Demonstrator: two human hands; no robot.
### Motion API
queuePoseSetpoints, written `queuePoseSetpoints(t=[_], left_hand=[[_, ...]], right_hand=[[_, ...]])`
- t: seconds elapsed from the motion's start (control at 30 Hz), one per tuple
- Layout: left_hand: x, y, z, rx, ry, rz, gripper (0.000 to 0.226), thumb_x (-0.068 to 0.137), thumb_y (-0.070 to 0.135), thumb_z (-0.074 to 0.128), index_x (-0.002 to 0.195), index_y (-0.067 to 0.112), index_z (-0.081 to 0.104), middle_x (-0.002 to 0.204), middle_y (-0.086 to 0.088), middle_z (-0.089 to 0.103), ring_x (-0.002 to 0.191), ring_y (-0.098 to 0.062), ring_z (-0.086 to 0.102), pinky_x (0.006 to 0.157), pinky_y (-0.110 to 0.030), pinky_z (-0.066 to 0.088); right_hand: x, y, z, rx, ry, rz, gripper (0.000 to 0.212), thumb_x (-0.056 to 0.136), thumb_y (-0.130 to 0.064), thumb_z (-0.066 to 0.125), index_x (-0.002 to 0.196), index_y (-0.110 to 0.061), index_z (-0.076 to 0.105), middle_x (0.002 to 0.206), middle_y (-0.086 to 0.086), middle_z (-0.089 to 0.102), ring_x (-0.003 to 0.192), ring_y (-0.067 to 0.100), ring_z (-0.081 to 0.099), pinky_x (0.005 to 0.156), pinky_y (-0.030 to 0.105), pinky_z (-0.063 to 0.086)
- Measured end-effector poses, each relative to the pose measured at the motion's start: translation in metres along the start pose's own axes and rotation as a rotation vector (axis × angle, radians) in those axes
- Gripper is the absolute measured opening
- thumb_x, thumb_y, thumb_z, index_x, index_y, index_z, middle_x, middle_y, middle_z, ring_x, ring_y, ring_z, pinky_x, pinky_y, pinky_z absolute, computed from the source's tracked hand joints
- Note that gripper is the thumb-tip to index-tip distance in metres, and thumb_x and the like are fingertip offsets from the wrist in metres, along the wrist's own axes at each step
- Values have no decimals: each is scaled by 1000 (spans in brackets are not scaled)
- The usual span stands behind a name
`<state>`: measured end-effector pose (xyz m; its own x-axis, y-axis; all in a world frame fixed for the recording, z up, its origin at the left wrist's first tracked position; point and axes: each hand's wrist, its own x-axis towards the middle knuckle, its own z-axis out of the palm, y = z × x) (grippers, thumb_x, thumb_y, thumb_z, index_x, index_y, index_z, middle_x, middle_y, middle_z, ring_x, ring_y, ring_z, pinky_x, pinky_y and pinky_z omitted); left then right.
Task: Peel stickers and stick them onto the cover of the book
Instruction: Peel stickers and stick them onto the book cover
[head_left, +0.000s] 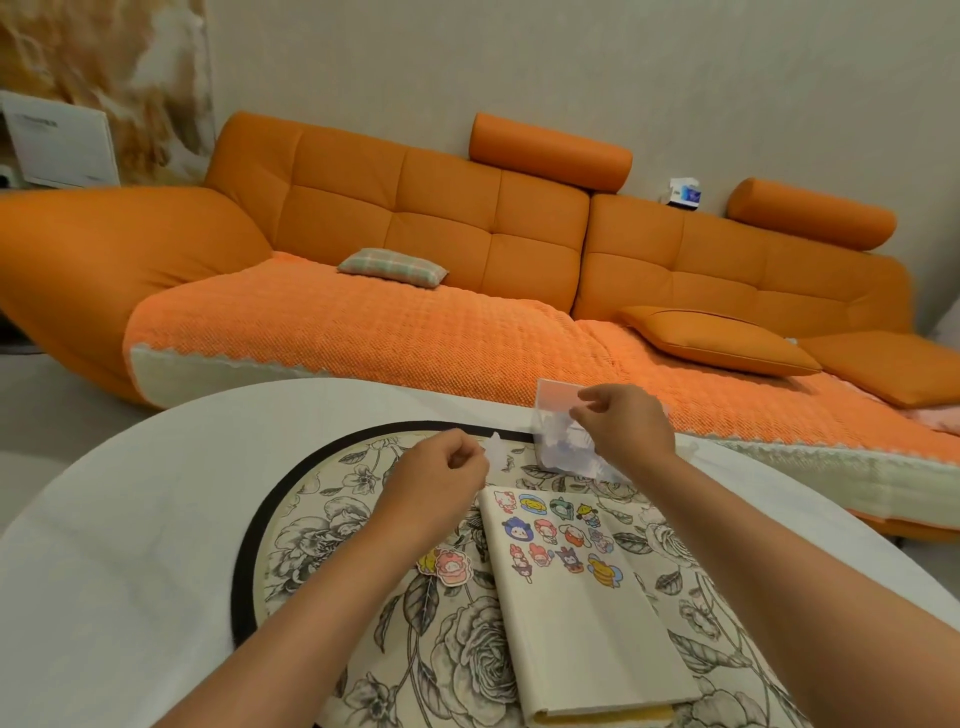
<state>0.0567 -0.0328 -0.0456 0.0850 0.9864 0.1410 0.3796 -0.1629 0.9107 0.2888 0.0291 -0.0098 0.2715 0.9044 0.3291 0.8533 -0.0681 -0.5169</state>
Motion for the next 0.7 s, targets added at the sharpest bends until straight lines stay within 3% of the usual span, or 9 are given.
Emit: queuePoseSetpoints(t=[0.1, 0.2, 0.23, 0.33, 0.47, 0.63, 0.7], left_hand=[[1, 2, 1, -39, -27, -43, 17, 89, 26, 57, 73, 26, 63, 72, 9, 70, 70, -22, 66, 62, -34, 47], [-2, 7, 3, -91, -59, -72, 19, 90, 21, 55, 72, 19, 63, 69, 7, 67, 63, -16, 60, 61, -33, 46], [-4, 10, 5, -111, -69, -79, 20, 90, 19, 54, 72, 16, 63, 69, 6, 66, 61, -15, 59, 60, -32, 46], [-12, 19, 11, -183, -87, -122, 21, 91, 15, 53, 72, 12, 62, 66, 5, 62, 55, -12, 58, 55, -29, 45], [-25, 29, 18, -235, -146, -171, 21, 90, 16, 51, 72, 10, 58, 67, -2, 59, 56, -17, 56, 55, -29, 41], [-40, 42, 26, -257, -193, -220, 21, 91, 13, 50, 72, 9, 57, 60, 2, 57, 52, -15, 54, 52, -28, 40], [-43, 46, 29, -259, -197, -246, 20, 91, 12, 49, 73, 9, 57, 61, 1, 57, 50, -15, 54, 50, -27, 39]], right_hand=[[-8, -6, -1, -5, -39, -68, 28, 94, -29, 68, 122, -28, 69, 114, -8, 72, 72, 10, 64, 62, 28, 49], [-37, -14, -6, 60, -54, -199, 21, 94, -27, 68, 114, -31, 71, 112, -14, 70, 90, 7, 64, 81, 32, 53], [-49, -17, -8, 90, -76, -244, 17, 93, -27, 68, 110, -32, 71, 111, -17, 68, 88, 3, 62, 82, 31, 53], [-85, -22, -21, 118, -154, -359, 8, 90, -33, 71, 97, -36, 68, 102, -21, 65, 71, -5, 56, 69, 18, 45], [-116, -18, -35, -26, -131, -516, 23, 80, -42, 79, 93, -40, 61, 94, -23, 59, 75, -15, 51, 59, 9, 33], [-125, -10, -32, -104, 23, -630, 16, 80, -40, 79, 88, -35, 66, 92, -17, 63, 66, 1, 56, 53, 28, 47], [-125, -8, -31, -123, 61, -662, 11, 81, -36, 78, 84, -33, 68, 88, -15, 63, 63, 10, 61, 49, 28, 44]])
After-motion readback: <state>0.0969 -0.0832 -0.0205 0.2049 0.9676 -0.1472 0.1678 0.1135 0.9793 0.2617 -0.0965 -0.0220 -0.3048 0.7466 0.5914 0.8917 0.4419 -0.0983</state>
